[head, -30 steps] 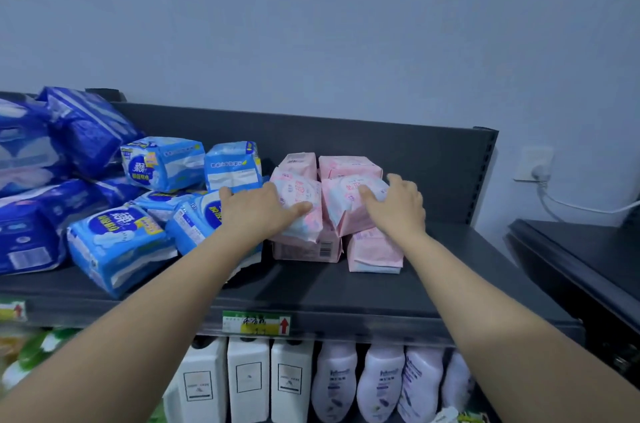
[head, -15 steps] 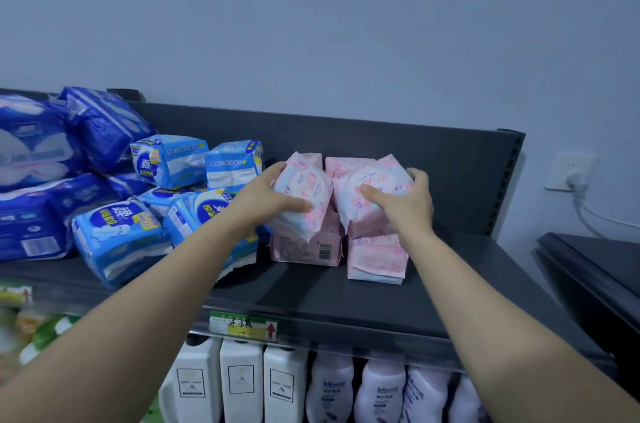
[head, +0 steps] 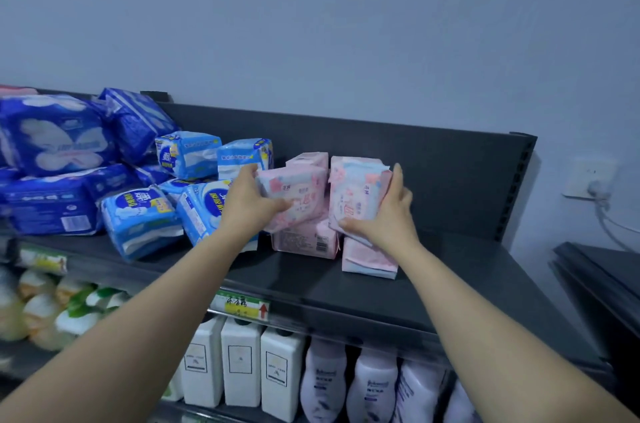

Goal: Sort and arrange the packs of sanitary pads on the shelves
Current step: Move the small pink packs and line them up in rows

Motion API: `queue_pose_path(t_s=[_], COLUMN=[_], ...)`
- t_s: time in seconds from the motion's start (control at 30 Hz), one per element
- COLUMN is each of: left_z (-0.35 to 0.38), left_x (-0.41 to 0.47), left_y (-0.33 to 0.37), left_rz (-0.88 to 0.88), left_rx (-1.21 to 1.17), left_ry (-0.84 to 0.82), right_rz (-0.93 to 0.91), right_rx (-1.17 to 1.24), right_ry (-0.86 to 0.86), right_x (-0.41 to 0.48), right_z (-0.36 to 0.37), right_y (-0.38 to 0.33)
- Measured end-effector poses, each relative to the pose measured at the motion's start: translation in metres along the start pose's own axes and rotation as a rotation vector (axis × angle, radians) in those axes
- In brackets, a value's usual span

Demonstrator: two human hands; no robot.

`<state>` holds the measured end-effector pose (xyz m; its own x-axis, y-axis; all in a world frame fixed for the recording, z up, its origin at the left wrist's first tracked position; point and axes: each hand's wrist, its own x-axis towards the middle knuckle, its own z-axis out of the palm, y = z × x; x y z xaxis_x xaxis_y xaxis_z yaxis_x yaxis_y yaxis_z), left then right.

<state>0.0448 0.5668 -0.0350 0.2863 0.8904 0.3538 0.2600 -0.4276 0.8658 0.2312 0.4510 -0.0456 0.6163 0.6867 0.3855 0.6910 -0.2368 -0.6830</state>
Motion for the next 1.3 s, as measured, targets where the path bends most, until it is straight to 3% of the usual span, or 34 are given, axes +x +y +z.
queue_pose_path(t_s=[0.13, 0.33, 0.57, 0.83, 1.3], left_z=[0.001, 0.001, 0.007, 0.019, -0.002], left_x=[-0.012, -0.019, -0.027, -0.041, -0.131], left_y=[-0.001, 0.013, 0.021, -0.002, 0.022], left_rz=[0.000, -0.056, -0.112, -0.186, -0.133], left_rx=[0.017, -0.316, -0.541, -0.590, -0.726], left_ry=[0.032, 0.079, -0.125, -0.404, -0.920], right_rz=[0.073, 0.014, -0.001, 0.127, 0.280], right_rx=[0.089, 0.252, 0.403, 0.477, 0.496], right_ry=[-0.027, 0.144, 0.324, 0.413, 0.659], right_x=[-0.004, -0.006, -0.021, -0.074, -0.235], right_z=[0.003, -0.018, -0.055, -0.078, -0.129], right_y=[0.008, 0.002, 0.003, 0.004, -0.023])
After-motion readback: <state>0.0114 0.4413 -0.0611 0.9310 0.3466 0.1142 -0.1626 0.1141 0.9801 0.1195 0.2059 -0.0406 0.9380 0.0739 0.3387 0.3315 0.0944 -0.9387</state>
